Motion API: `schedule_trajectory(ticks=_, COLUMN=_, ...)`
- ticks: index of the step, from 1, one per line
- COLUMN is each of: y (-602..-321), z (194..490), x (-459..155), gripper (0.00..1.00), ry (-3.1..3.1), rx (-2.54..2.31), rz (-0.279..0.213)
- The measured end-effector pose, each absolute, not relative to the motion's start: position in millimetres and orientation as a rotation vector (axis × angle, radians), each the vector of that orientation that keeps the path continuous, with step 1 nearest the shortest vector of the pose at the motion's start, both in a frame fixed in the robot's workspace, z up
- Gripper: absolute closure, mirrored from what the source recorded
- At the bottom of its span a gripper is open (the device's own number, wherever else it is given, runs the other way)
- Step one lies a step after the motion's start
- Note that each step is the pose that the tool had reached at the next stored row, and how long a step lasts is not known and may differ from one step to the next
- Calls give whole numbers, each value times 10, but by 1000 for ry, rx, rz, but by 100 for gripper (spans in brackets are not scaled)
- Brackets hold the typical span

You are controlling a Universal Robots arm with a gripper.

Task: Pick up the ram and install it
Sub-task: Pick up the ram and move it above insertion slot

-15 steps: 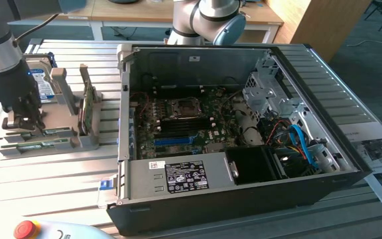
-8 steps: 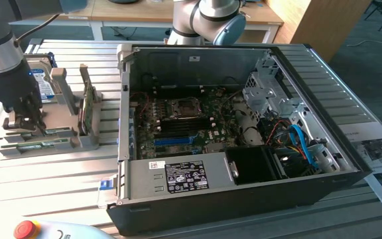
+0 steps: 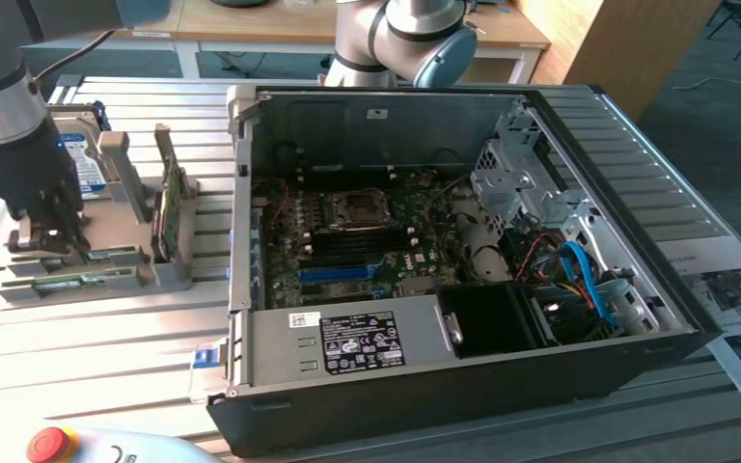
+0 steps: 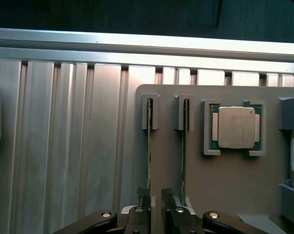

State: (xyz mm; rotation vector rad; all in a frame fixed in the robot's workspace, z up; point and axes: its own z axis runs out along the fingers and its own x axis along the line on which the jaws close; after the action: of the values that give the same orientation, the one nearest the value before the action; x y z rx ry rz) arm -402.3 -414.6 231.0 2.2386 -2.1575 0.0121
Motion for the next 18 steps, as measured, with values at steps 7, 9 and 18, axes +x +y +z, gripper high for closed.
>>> schedule_trajectory(ticks=7, y=-4147, z=2231, x=-4023, gripper=76, ry=-2157, rx=2239, rz=12)
schedule_trajectory(ticks=9, y=-4147, z=2212, x=-4023, gripper=76, ry=-2157, rx=2239, rz=12)
schedule_trajectory(ticks=18, y=-4147, z=2132, x=-4023, gripper=76, ry=-2157, rx=2239, rz=12)
